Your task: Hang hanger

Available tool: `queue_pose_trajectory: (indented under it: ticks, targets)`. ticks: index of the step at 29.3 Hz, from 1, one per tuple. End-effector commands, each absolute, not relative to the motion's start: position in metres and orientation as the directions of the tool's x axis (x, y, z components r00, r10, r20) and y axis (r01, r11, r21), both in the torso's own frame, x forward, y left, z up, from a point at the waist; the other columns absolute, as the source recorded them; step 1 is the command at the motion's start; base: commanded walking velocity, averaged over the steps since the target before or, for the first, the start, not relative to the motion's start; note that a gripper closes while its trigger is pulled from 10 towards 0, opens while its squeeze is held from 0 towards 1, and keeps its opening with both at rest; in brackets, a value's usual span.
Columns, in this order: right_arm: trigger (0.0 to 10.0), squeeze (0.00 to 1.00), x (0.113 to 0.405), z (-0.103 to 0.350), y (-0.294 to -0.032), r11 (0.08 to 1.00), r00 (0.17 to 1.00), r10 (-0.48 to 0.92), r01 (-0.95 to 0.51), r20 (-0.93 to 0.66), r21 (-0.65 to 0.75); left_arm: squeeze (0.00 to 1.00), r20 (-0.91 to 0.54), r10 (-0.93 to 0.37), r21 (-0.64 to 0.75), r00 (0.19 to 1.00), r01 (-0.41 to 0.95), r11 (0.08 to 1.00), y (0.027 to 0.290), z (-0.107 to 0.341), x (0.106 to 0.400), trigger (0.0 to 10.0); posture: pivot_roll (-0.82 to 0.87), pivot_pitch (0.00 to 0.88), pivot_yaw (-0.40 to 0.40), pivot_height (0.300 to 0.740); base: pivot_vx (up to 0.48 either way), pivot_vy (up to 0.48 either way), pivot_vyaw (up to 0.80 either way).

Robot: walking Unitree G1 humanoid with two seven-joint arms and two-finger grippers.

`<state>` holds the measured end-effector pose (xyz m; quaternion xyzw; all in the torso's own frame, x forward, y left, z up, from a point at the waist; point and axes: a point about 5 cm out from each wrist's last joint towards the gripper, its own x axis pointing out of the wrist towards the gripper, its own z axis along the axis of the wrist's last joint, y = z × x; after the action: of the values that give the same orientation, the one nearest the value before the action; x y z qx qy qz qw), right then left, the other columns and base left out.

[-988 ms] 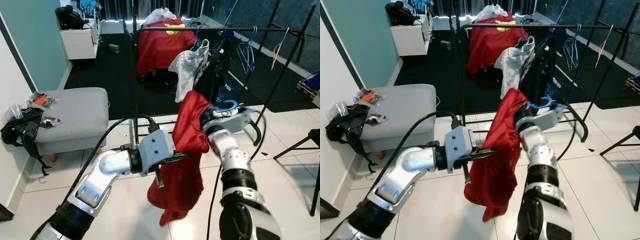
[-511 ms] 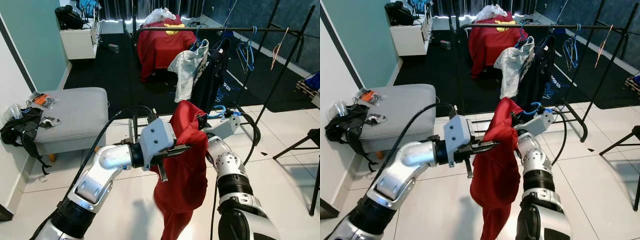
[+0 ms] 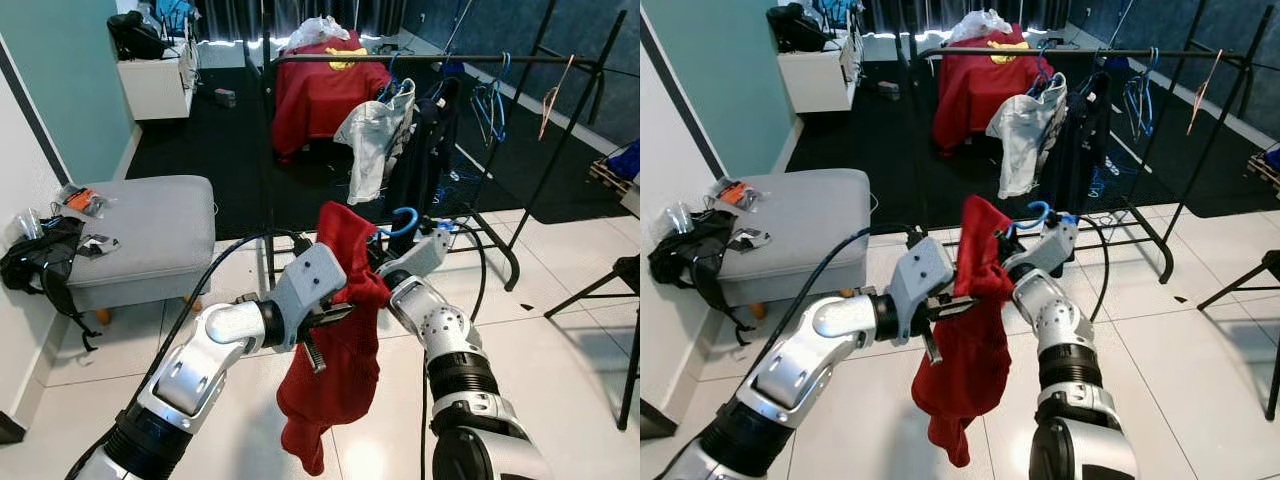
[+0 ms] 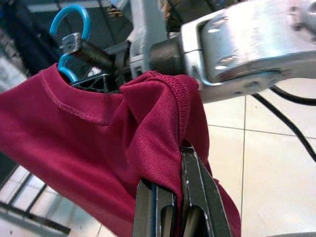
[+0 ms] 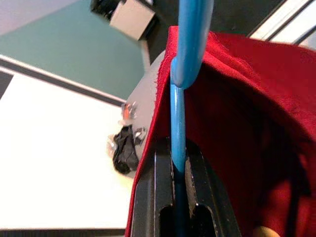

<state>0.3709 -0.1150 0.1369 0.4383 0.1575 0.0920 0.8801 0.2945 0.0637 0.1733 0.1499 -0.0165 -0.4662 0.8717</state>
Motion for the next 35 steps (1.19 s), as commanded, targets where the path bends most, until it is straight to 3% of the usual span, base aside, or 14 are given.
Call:
queue_pose_trajectory:
  ticks: [1, 9, 11, 12, 23, 24, 25, 29, 30, 32, 33, 35]
  targets:
    - [10.0, 0.00, 0.368, 0.137, -0.110, 0.605, 0.924, 0.336, -0.063, -0.183, 0.794, 0.00, -0.092, -0.796, 0.247, 0.598, 0.788, 0.564, 0.063, 0.178, 0.299, 10.0, -0.05, 0.000, -0.027, 0.740, 0.000, 0.000, 0.00]
    - [10.0, 0.00, 0.366, 0.135, -0.108, 0.615, 0.911, 0.367, -0.085, -0.189, 0.784, 0.00, -0.092, -0.719, 0.219, 0.689, 0.718, 0.661, 0.075, 0.181, 0.309, 10.0, -0.05, 0.001, -0.025, 0.740, 0.000, 0.000, 0.00]
    - [10.0, 0.00, 0.365, 0.134, -0.109, 0.617, 0.910, 0.368, -0.085, -0.191, 0.783, 0.05, -0.087, -0.713, 0.211, 0.696, 0.712, 0.670, 0.077, 0.183, 0.310, 10.0, -0.05, 0.002, -0.025, 0.740, 0.000, 0.000, 0.00]
    - [10.0, 0.00, 0.365, 0.134, -0.110, 0.618, 0.909, 0.369, -0.085, -0.192, 0.782, 1.00, -0.086, -0.708, 0.205, 0.701, 0.708, 0.676, 0.078, 0.184, 0.311, 10.0, -0.05, 0.003, -0.025, 0.740, 0.000, 0.000, 0.00]
    - [10.0, 0.00, 0.365, 0.135, -0.114, 0.635, 0.909, 0.370, -0.095, -0.194, 0.766, 1.00, -0.049, -0.682, 0.141, 0.730, 0.681, 0.719, 0.085, 0.193, 0.312, 10.0, -0.05, 0.009, -0.023, 0.740, 0.000, 0.000, 0.00]
    - [10.0, 0.00, 0.365, 0.135, -0.115, 0.641, 0.909, 0.369, -0.097, -0.195, 0.761, 0.37, -0.025, -0.674, 0.117, 0.738, 0.672, 0.731, 0.087, 0.197, 0.313, 10.0, -0.05, 0.008, -0.023, 0.740, 0.000, 0.000, 0.00]
    - [10.0, 0.00, 0.365, 0.135, -0.116, 0.654, 0.907, 0.372, -0.105, -0.198, 0.749, 0.00, 0.003, -0.651, 0.085, 0.759, 0.649, 0.756, 0.094, 0.202, 0.316, 10.0, -0.05, 0.008, -0.022, 0.740, 0.000, 0.000, 0.00]
    - [10.0, 0.00, 0.365, 0.134, -0.120, 0.694, 0.896, 0.393, -0.141, -0.208, 0.706, 0.00, 0.024, -0.581, 0.049, 0.814, 0.579, 0.814, 0.115, 0.208, 0.323, 10.0, -0.05, 0.009, -0.025, 0.740, 0.000, 0.000, 0.00]
    - [10.0, 0.00, 0.364, 0.133, -0.123, 0.714, 0.889, 0.404, -0.159, -0.215, 0.681, 0.00, 0.010, -0.530, 0.056, 0.848, 0.529, 0.847, 0.132, 0.208, 0.326, 10.0, -0.05, 0.009, -0.025, 0.740, 0.000, 0.000, 0.00]
    - [10.0, 0.00, 0.364, 0.133, -0.123, 0.714, 0.889, 0.404, -0.159, -0.215, 0.681, 0.00, 0.010, -0.530, 0.056, 0.848, 0.529, 0.847, 0.132, 0.208, 0.326, 10.0, -0.05, 0.009, -0.025, 0.740, 0.000, 0.000, 0.00]
    - [10.0, 0.00, 0.363, 0.133, -0.127, 0.731, 0.884, 0.411, -0.174, -0.223, 0.659, 0.00, -0.013, -0.481, 0.069, 0.877, 0.480, 0.874, 0.149, 0.206, 0.328, 10.0, -0.05, 0.010, -0.028, 0.740, 0.000, 0.000, 0.00]
    - [10.0, 0.00, 0.363, 0.133, -0.127, 0.731, 0.884, 0.411, -0.174, -0.223, 0.659, 0.00, -0.013, -0.481, 0.069, 0.877, 0.480, 0.874, 0.149, 0.206, 0.328, 10.0, -0.05, 0.010, -0.028, 0.740, 0.000, 0.000, 0.00]
